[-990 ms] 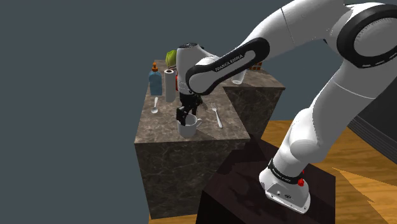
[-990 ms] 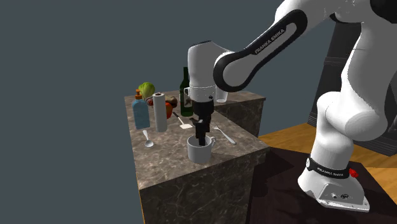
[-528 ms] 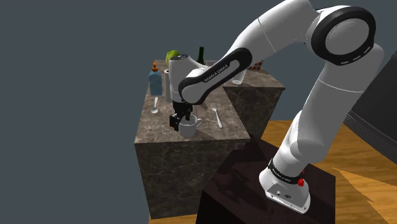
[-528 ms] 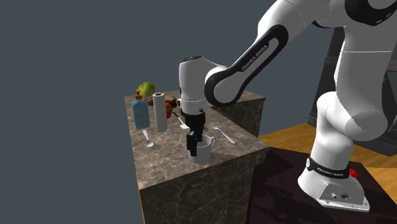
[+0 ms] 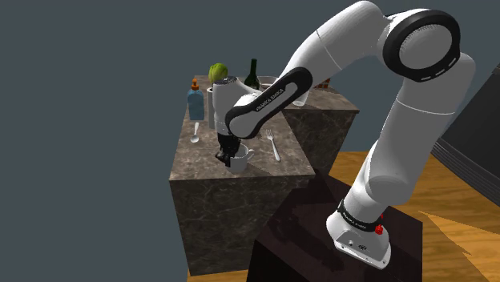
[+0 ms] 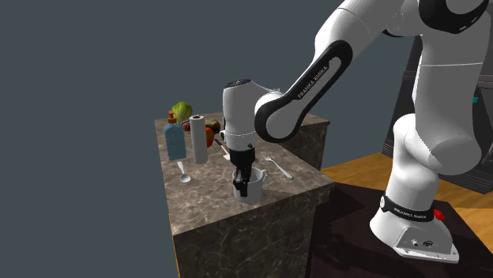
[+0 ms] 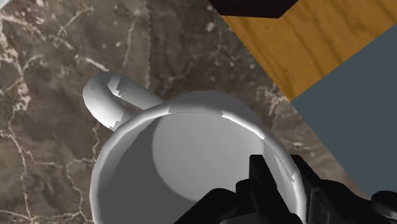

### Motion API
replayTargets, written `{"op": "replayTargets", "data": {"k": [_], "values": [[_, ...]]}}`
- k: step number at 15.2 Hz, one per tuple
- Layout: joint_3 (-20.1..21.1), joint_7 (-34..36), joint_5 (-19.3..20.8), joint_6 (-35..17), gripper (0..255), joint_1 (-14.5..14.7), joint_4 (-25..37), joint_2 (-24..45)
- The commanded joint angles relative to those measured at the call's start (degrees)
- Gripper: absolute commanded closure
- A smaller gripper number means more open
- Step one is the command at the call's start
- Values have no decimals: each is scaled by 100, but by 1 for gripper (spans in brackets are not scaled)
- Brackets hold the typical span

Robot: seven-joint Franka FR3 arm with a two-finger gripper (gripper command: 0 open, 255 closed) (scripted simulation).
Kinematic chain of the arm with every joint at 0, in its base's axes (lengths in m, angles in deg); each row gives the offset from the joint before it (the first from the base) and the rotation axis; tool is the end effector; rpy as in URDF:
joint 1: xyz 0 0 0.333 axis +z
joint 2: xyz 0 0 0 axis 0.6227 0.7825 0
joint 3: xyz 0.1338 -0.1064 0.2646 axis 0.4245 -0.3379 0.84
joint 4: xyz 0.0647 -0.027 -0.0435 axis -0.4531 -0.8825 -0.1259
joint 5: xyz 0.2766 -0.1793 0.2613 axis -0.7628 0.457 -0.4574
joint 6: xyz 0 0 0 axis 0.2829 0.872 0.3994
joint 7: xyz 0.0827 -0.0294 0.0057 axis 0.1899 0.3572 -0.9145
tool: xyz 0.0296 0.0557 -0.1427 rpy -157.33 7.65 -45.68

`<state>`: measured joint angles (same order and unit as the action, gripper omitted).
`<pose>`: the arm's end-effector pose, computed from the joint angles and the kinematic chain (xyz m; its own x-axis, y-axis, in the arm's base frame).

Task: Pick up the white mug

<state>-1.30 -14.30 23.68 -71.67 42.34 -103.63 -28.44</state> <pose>0.5034 0.1411 0.2278 0.9948 0.0965 -0.0338 0.0982 -0.9937 0.0533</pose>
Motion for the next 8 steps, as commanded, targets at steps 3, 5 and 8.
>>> {"op": "replayTargets", "data": {"k": [3, 5, 8], "values": [[0, 1, 1, -4, 255, 0, -2, 1], [0, 1, 1, -3, 255, 1, -1, 1], [2, -18, -20, 77, 255, -2, 36, -44]]}}
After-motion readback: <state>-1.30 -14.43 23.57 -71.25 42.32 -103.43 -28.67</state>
